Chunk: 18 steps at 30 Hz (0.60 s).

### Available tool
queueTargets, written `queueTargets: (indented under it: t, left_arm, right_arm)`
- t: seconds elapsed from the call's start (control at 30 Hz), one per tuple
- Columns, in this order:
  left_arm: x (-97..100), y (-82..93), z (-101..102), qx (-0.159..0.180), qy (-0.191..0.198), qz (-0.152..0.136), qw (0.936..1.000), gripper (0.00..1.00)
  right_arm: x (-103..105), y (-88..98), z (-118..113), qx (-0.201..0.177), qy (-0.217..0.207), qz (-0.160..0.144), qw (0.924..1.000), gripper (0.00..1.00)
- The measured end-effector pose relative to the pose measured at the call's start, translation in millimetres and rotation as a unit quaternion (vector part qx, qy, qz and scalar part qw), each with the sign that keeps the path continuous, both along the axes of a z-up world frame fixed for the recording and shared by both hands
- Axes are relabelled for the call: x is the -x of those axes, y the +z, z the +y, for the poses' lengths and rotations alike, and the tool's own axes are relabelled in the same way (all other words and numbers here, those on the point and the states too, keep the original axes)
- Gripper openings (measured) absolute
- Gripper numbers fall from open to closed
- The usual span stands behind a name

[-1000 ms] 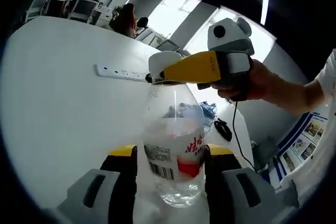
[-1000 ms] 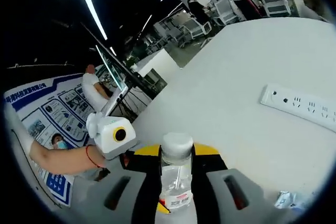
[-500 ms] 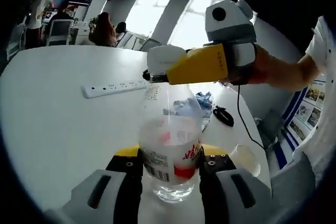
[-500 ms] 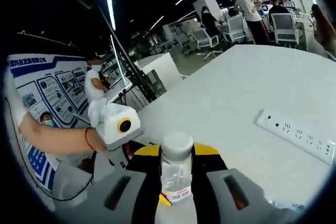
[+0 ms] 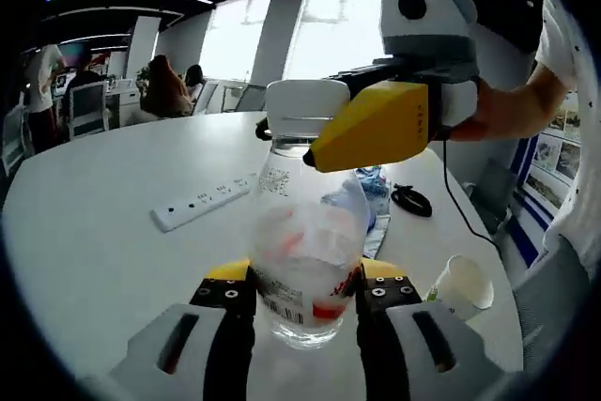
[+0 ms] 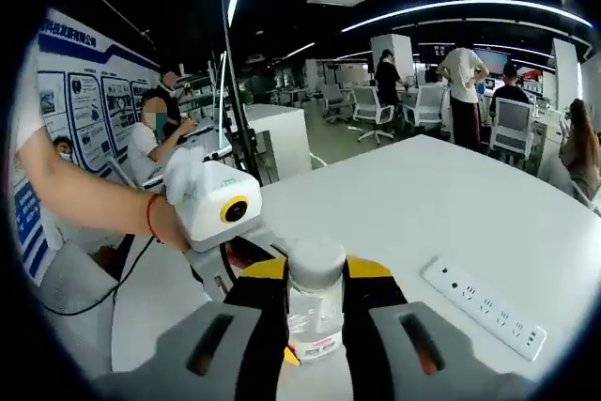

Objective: Arrange the tabletop items into an orderly group along one side of the table until the central work area is clear of visible clutter.

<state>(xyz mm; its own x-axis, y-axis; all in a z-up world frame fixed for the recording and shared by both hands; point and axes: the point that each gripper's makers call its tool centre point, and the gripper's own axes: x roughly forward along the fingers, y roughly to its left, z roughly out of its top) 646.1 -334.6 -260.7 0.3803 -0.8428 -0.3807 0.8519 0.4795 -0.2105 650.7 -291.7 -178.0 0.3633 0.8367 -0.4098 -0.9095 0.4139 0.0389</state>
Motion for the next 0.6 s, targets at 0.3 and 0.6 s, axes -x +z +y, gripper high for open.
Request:
queueTargets:
  t: [0.3, 0.6]
  left_arm:
    - [0.0, -3.0, 4, -0.01, -0.006, -0.011, 0.9999, 0.4]
    - [1.8, -8.1, 7, -0.021, -0.017, -0.014, 0.9995, 0.4]
  right_arm:
    - [8, -5.2, 8, 0.029, 0.022, -0.058, 0.9977, 0.18]
    - [9, -10.3, 4, 0.037, 0.011, -0.067, 0.997, 0.19]
